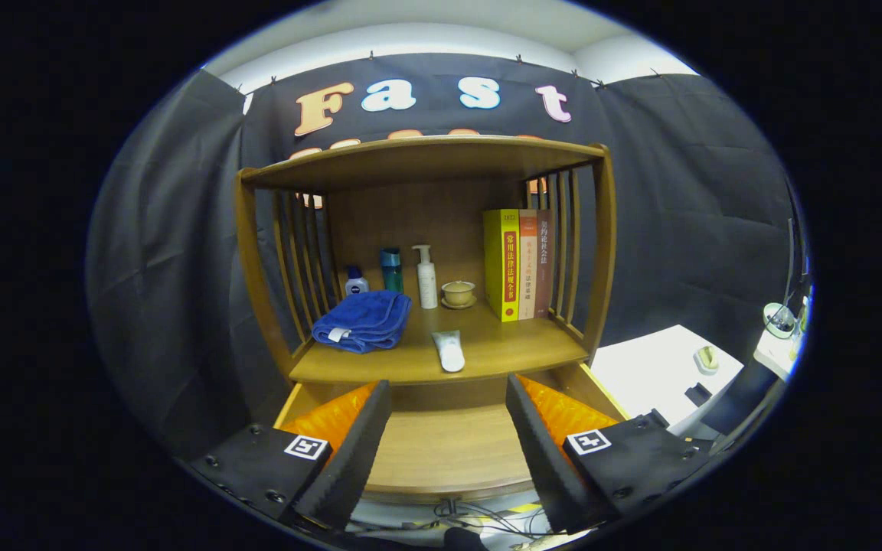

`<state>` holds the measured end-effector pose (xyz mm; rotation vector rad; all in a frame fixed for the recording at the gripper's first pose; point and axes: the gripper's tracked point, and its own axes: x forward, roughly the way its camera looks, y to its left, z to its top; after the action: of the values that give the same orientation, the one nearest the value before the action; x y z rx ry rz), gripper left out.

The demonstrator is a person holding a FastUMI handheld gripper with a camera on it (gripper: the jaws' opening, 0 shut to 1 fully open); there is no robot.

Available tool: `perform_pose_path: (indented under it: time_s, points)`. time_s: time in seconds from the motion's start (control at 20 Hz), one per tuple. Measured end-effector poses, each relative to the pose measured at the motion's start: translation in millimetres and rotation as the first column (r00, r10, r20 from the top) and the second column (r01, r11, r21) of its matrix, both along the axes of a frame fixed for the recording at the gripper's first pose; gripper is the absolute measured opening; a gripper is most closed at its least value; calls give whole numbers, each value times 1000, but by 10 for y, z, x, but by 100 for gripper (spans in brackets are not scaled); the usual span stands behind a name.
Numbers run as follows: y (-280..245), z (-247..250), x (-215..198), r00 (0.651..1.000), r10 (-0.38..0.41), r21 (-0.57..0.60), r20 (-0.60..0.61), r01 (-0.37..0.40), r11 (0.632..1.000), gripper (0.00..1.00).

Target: Pull open the drawer, take out the items inside it, and place them on the countertop above the cabinet.

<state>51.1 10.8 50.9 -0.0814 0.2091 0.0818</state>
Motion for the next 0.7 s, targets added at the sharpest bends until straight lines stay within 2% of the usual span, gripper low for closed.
perform_pose_path:
  time_s: [0.15,0.35,0.7]
  points:
    - [-24,-140,-235,1000,0,20,31,0,1000,98]
    - [-234,-381,-481,996,-44,15,80,43,999,98]
    - [-443,-1129,-702,995,-94,39,34,93,995,98]
